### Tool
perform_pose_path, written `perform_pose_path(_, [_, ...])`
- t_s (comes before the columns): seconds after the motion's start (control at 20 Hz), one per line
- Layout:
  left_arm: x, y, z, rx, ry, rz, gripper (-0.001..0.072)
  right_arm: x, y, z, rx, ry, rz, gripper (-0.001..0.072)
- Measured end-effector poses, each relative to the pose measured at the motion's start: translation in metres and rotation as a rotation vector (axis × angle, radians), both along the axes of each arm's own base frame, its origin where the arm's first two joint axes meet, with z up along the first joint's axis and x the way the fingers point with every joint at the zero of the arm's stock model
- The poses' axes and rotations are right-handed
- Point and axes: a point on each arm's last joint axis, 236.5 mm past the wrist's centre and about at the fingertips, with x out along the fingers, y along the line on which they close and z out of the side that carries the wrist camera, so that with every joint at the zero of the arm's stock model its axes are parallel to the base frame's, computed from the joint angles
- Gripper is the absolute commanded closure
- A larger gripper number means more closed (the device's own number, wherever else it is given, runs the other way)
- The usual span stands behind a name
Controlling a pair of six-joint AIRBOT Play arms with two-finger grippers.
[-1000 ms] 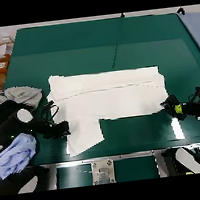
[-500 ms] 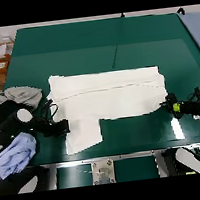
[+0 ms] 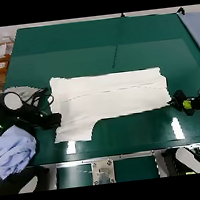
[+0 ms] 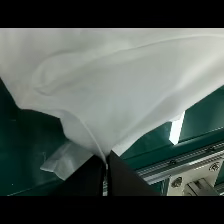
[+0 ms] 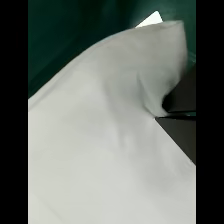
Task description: Fold the shirts.
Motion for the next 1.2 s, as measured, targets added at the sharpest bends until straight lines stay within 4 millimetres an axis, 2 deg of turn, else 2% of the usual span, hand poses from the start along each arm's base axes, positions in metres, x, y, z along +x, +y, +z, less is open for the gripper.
perform_pose_path(0.15, [0.015, 0.005, 0.017, 0.025, -0.050, -0.008, 0.0682, 0.011, -0.007, 0.021, -0.016, -0.035, 0.010, 0.0699])
perform_pose_path(0.25, [0.034, 0.004, 0.030, 0.030, -0.094, -0.009, 0.0683, 0.025, -0.012, 0.037, -0.021, -0.073, 0.010, 0.0699])
perform_pose_path(0.4, [0.073, 0.002, 0.046, 0.039, -0.153, -0.021, 0.0682, 0.055, -0.014, 0.059, -0.026, -0.126, 0.039, 0.0699])
perform_pose_path(0.6, [0.138, 0.007, 0.059, 0.093, -0.225, -0.037, 0.0683, 0.110, -0.014, 0.083, -0.017, -0.193, 0.086, 0.0699])
perform_pose_path(0.7, [0.168, 0.013, 0.058, 0.111, -0.240, -0.032, 0.0682, 0.137, -0.011, 0.083, -0.004, -0.201, 0.115, 0.0698])
perform_pose_path(0.8, [0.194, 0.020, 0.050, 0.122, -0.241, -0.023, 0.0682, 0.165, -0.005, 0.075, 0.014, -0.196, 0.141, 0.0698])
perform_pose_path(0.9, [0.220, 0.021, 0.035, 0.120, -0.253, -0.030, 0.0680, 0.189, -0.001, 0.057, 0.033, -0.174, 0.153, 0.0697])
perform_pose_path(0.95, [0.232, 0.019, 0.026, 0.112, -0.264, -0.034, 0.0680, 0.201, 0.002, 0.046, 0.044, -0.162, 0.156, 0.0670])
perform_pose_path(1.0, [0.246, 0.016, 0.016, 0.096, -0.282, -0.033, 0.0612, 0.213, 0.004, 0.035, 0.053, -0.154, 0.155, 0.0466])
perform_pose_path(1.05, [0.260, 0.011, 0.009, 0.077, -0.310, -0.026, 0.0222, 0.227, 0.005, 0.026, 0.061, -0.155, 0.151, 0.0312])
perform_pose_path(1.1, [0.275, 0.008, 0.003, 0.062, -0.340, -0.015, 0.0009, 0.240, 0.003, 0.021, 0.070, -0.166, 0.143, 0.0282])
perform_pose_path(1.15, [0.287, 0.006, 0.000, 0.051, -0.373, 0.000, 0.0041, 0.253, 0.001, 0.020, 0.074, -0.181, 0.139, 0.0282])
perform_pose_path(1.2, [0.299, 0.005, 0.002, 0.046, -0.410, 0.009, 0.0041, 0.264, -0.003, 0.024, 0.067, -0.206, 0.146, 0.0281])
